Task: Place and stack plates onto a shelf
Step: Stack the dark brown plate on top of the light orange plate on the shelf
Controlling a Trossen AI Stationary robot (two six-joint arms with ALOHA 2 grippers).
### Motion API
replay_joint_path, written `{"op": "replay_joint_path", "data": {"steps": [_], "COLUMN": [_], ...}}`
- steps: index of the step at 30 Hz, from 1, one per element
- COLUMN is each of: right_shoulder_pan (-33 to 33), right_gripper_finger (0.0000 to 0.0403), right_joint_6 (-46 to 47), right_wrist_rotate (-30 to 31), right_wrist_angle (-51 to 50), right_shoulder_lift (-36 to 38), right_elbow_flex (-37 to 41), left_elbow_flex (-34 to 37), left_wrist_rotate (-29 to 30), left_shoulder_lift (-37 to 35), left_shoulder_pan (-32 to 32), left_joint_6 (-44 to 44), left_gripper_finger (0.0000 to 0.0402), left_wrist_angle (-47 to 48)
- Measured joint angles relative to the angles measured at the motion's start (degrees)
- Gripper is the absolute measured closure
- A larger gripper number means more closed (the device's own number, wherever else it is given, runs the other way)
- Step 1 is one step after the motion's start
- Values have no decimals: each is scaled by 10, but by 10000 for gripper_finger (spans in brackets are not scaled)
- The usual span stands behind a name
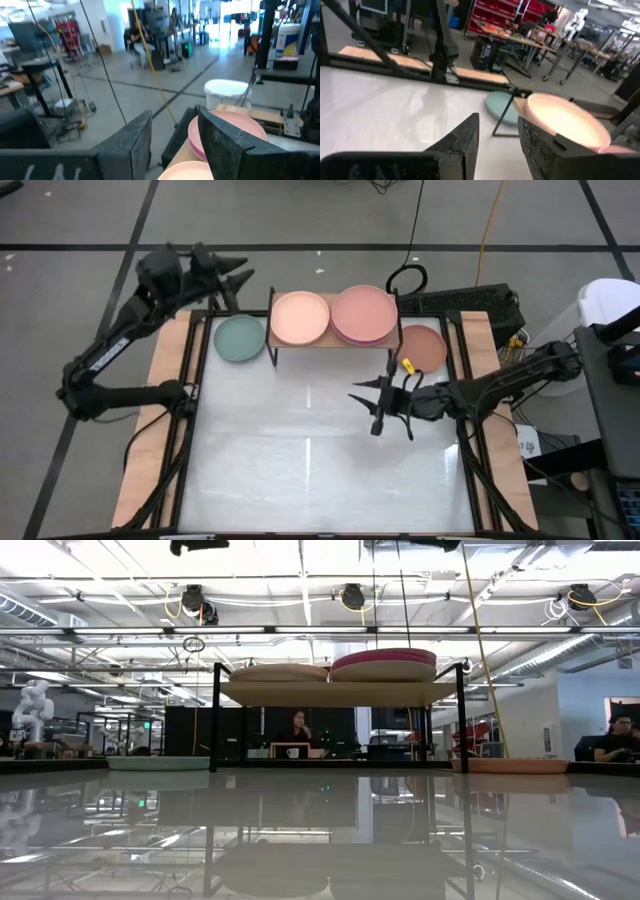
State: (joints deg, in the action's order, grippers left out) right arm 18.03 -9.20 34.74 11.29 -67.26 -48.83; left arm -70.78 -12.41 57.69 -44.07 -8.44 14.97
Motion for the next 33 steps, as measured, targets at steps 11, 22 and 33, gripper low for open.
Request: {"op": "replay_joint_path", "data": {"steps": [11,22,33], "right_shoulder_pan": [-73,-155,-199], "right_gripper_finger": [283,283,283], "right_joint_6": [27,148,254], "right_wrist_rotate": [-1,-34,-127], "right_wrist_angle": [-187,-563,-597], "right_shoulder_lift": [13,12,12], "right_elbow_flex": [-113,-166,-47], "left_elbow_flex": [201,342,462], "left_wrist_rotate": [-10,-42,-45], "left_shoulder_lift": [-115,-143,-142], "left_shoulder_pan": [0,10,66], "left_joint_6": [31,116,156], "left_gripper_finger": [234,234,234], "left_wrist_angle": [-108,-238,-385]}}
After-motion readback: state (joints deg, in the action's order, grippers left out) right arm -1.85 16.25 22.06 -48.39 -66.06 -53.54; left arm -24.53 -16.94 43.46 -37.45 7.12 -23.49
